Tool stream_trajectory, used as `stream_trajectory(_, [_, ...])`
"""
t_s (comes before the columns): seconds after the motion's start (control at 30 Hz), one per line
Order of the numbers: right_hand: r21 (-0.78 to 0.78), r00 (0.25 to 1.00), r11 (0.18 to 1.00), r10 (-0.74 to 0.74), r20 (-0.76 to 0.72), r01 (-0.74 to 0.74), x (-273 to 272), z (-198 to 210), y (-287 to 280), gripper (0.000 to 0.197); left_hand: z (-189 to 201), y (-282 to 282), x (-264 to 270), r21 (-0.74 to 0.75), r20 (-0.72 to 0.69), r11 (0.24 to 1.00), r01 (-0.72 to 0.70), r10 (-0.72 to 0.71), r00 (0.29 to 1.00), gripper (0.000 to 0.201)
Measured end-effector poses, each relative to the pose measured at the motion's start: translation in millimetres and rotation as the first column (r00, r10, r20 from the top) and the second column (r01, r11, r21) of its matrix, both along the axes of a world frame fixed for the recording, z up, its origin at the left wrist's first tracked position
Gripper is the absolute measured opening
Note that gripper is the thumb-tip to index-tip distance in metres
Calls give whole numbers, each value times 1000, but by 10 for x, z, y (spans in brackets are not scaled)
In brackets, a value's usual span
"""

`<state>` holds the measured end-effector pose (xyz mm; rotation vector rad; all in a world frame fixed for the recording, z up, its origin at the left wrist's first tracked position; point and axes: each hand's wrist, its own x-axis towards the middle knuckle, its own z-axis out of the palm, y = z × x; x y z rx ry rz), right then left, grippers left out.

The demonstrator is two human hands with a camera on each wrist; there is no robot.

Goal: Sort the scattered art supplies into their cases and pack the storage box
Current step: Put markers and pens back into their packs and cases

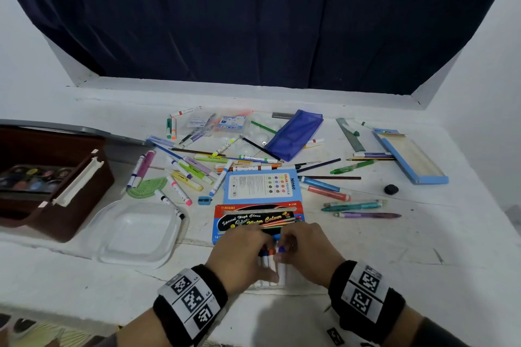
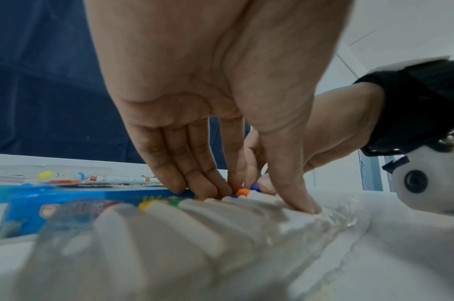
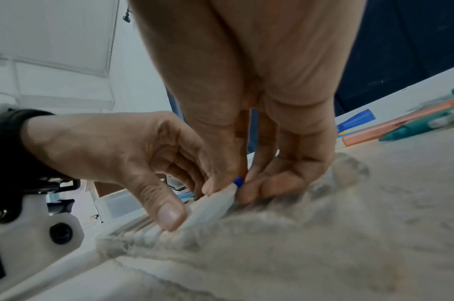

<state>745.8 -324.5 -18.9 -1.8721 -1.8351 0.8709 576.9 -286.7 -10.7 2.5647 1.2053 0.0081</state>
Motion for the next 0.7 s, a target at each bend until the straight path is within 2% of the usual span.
stream_trajectory(0.1, [-21,1000,1000,1,24,-1,5,40,-7,22,20,-14,-4,29,-15,1000,-3,4,1000,52])
stream_trajectory(0.23, [-45,990,993,112,83,-109,28,125,-26,10,44,-35,-4,42,-14,999,-22,22,1000,52])
stream_trajectory(0.7, [-66,946,973,232,226,-222,-26,184,80,23,88,8,64,-6,-48,999,-46,46,998,48])
